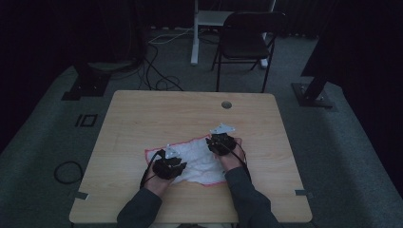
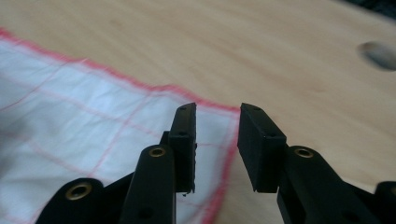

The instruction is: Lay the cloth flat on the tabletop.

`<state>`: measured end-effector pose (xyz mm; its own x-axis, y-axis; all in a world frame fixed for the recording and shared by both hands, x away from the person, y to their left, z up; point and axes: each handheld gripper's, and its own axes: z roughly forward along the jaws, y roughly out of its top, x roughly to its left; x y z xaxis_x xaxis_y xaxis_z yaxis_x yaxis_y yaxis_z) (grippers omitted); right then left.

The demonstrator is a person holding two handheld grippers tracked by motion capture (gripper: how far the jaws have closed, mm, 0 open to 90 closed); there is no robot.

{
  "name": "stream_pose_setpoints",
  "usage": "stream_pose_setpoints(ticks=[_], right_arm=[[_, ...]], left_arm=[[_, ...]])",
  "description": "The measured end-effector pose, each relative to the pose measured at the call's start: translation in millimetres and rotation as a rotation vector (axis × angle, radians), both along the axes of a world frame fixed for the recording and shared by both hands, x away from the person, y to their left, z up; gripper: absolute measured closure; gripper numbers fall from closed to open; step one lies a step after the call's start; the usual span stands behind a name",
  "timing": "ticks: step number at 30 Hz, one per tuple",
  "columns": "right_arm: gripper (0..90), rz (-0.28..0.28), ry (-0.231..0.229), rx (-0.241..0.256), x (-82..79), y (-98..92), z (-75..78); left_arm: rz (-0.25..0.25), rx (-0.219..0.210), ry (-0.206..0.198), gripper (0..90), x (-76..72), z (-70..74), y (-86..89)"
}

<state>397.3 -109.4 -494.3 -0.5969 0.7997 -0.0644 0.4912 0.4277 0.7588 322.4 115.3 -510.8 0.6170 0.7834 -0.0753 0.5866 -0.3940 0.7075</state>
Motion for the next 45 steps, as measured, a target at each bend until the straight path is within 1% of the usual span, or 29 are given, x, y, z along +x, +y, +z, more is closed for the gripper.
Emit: stream_pose_setpoints(ticks=[1,4,5,7,9,12,13,14,16,18,19,20,24,25,28,29,31,34,36,37,38,39,40,41,42,43,44,45], right_arm=[[65.6,0.023,0.024,-0.003,0.4,1.7,-3.2],[63.5,0.058,0.051,-0.037,0.2,6.9,-12.0],[62.6,0.064,0.07,-0.055,1.5,8.7,-16.7],[61.5,0.06,0.09,-0.085,4.1,10.4,-23.2],[62.2,0.054,0.103,-0.099,6.3,10.3,-28.8],[68.5,0.034,0.127,-0.117,9.6,7.1,-34.4],[71.0,0.038,0.132,-0.103,10.5,5.3,-35.3],[76.6,0.033,0.141,-0.085,11.9,3.0,-35.8],[83.3,0.021,0.135,-0.102,13.8,0.7,-35.4],[85.5,-0.008,0.127,-0.122,15.9,-2.2,-35.2],[85.5,-0.008,0.127,-0.122,15.9,-2.2,-35.2],[86.1,-0.042,0.128,-0.121,18.7,-7.7,-35.3],[86.3,-0.099,0.12,-0.121,22.7,-20.3,-35.9],[86.2,-0.105,0.118,-0.122,23.4,-22.8,-35.9],[85.6,-0.134,0.123,-0.123,25.3,-30.8,-35.4],[84.9,-0.138,0.121,-0.125,25.2,-32.7,-34.9],[81.9,-0.133,0.11,-0.112,22.4,-35.4,-32.5],[75.9,-0.084,0.086,-0.072,11.8,-34.8,-24.2],[72.4,-0.022,0.071,-0.043,0.1,-29.6,-18.3],[72.4,-0.022,0.071,-0.043,0.1,-29.6,-18.3],[72.4,0.017,0.062,-0.042,-6.7,-25.2,-15.8],[68.5,0.092,0.04,-0.038,-20.7,-14.8,-11.5],[66.3,0.132,0.039,-0.03,-27.7,-8.6,-9.9],[66.3,0.132,0.039,-0.03,-27.7,-8.6,-9.9],[63.1,0.202,0.026,-0.028,-40.2,3.7,-7.6],[63.1,0.202,0.026,-0.028,-40.2,3.7,-7.6],[61.9,0.231,0.036,-0.019,-45.5,9.9,-7.2],[60.6,0.271,0.04,-0.017,-50.8,17.7,-8.1]], left_arm=[[0.0,-0.003,-0.002,68.9,-0.7,0.8,0.5],[-0.005,-0.008,-0.01,68.9,-4.5,5.1,3.3],[-0.008,-0.01,-0.012,68.9,-5.4,6.2,4.1],[-0.009,-0.01,-0.019,68.9,-8.3,8.9,6.5],[-0.01,-0.012,-0.022,69.0,-10.6,10.6,9.7],[-0.007,-0.013,-0.025,69.0,-13.4,10.9,14.9],[-0.007,-0.013,-0.025,69.0,-13.4,10.9,14.9],[-0.001,-0.013,-0.025,69.0,-15.5,10.2,19.9],[0.004,-0.013,-0.024,69.1,-17.3,9.8,24.7],[0.012,-0.013,-0.026,69.3,-19.5,10.2,29.6],[0.012,-0.013,-0.026,69.4,-19.5,10.2,29.6],[0.018,-0.015,-0.029,69.6,-21.8,10.5,34.1],[0.017,-0.007,-0.032,70.2,-25.3,10.1,40.6],[0.017,-0.007,-0.032,70.3,-25.3,10.1,40.6],[0.018,0.004,-0.02,70.3,-30.8,4.1,45.0],[0.02,0.005,-0.017,70.3,-32.5,2.3,46.7],[0.028,0.009,-0.008,70.3,-36.5,-0.9,51.1],[0.035,0.019,0.003,70.1,-42.2,-4.5,58.0],[0.036,0.025,0.012,69.8,-45.7,-7.0,61.3],[0.036,0.025,0.012,69.7,-45.7,-7.0,61.3],[0.036,0.025,0.012,69.7,-45.7,-7.0,61.3],[0.044,0.028,0.02,69.6,-47.0,-10.1,64.7],[0.049,0.023,0.021,69.6,-46.7,-10.7,65.5],[0.049,0.023,0.021,69.6,-46.7,-10.7,65.5],[0.055,0.024,0.022,69.6,-45.7,-11.0,67.0],[0.055,0.024,0.022,69.7,-45.7,-11.0,67.0],[0.061,0.02,0.02,69.7,-45.2,-11.0,67.6],[0.064,0.015,0.018,69.7,-44.9,-11.3,68.2]])
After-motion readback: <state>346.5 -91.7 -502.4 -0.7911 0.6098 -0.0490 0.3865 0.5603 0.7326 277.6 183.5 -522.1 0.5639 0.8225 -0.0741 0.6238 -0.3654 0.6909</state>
